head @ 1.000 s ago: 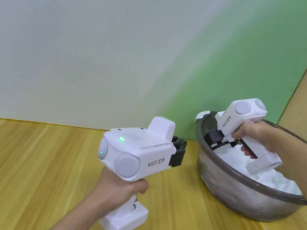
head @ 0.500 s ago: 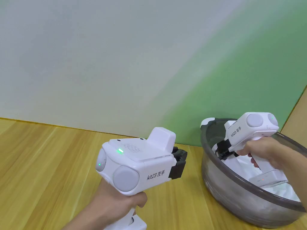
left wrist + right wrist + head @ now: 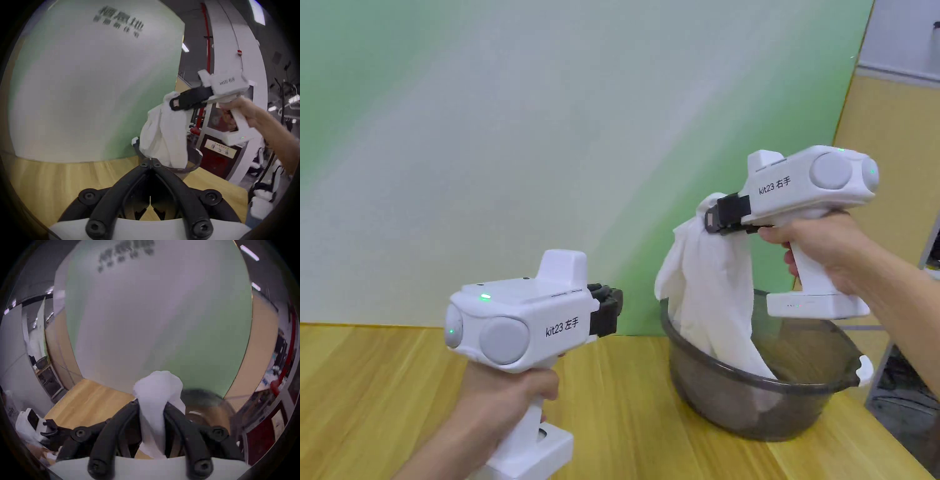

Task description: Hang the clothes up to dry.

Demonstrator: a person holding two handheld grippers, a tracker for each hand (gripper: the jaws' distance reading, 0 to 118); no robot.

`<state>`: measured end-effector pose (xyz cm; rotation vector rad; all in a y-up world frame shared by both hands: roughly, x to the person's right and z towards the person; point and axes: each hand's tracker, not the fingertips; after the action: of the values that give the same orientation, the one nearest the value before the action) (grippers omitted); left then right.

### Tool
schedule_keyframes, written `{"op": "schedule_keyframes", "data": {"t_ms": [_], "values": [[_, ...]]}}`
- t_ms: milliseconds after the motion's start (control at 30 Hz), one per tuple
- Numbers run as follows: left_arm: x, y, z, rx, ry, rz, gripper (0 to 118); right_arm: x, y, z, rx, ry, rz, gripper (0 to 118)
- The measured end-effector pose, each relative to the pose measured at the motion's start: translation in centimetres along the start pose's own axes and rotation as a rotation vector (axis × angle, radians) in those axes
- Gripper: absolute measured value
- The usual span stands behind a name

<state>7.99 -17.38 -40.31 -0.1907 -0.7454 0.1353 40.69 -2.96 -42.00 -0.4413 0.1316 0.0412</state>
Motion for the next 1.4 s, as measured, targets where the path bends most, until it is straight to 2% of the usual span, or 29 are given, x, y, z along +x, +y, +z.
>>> {"op": "schedule_keyframes", "data": {"t_ms": [33, 67, 167, 233, 267, 300, 533, 600, 667, 700, 833, 967, 1067, 1233, 1300, 1400], "values": [[0.6, 0.7, 1.2, 0.01, 0.023, -0.027, 0, -0.8, 0.8, 1.6, 0.03, -0.007, -0.012, 15], [1.1, 1.3, 2.6, 0.02, 0.013, -0.023, 0, -1.7, 1.7, 3.3, 0.072, 0.022, 0.02, 15], [2.6, 2.9, 6.4, 0.059, 0.018, -0.02, 0, -4.5, 4.1, 7.5, 0.129, 0.036, 0.021, 15], [3.3, 3.8, 8.6, 0.074, 0.042, -0.043, 0, -6.2, 5.5, 9.8, 0.168, 0.047, 0.057, 15], [3.7, 4.3, 9.6, 0.08, 0.059, -0.058, 0, -7.0, 6.2, 11.0, 0.195, 0.03, 0.032, 14], [4.1, 4.8, 10.6, 0.087, 0.066, -0.066, 0, -7.8, 6.8, 12.0, 0.223, 0.046, 0.055, 15], [4.6, 7.5, 15.8, 0.128, 0.116, -0.102, 0, -12.2, 10.4, 16.6, 0.306, 0.085, 0.057, 15], [4.8, 7.6, 17.2, 0.149, 0.161, -0.115, 0, -13.2, 10.7, 16.6, 0.302, 0.102, 0.06, 15], [4.6, 7.3, 18.0, 0.14, 0.264, -0.165, 0, -14.1, 10.4, 15.9, 0.289, 0.125, 0.045, 15], [4.3, 7.0, 18.3, 0.126, 0.301, -0.19, 0, -15.0, 9.6, 15.4, 0.305, 0.155, 0.042, 15], [1.8, 5.4, 20.8, 0.121, 0.331, -0.112, 0, -18.9, 8.0, 13.1, 0.302, 0.32, 0.006, 15], [-1.1, 4.0, 24.7, 0.119, 0.451, -0.119, 0, -24.8, 8.2, 11.1, 0.311, 0.366, 0.05, 15], [-3.4, 2.9, 27.9, 0.144, 0.501, -0.096, 0, -29.5, 8.5, 9.9, 0.317, 0.459, 0.13, 15], [-6.3, 2.5, 31.8, 0.166, 0.651, -0.125, 0, -35.9, 9.6, 7.2, 0.316, 0.518, 0.102, 15], [-7.3, 2.2, 33.1, 0.175, 0.699, -0.112, 0, -38.2, 10.1, 6.5, 0.346, 0.589, 0.1, 15], [-8.4, 1.8, 34.1, 0.181, 0.709, -0.114, 0, -40.8, 11.0, 5.7, 0.347, 0.596, 0.126, 15]]}}
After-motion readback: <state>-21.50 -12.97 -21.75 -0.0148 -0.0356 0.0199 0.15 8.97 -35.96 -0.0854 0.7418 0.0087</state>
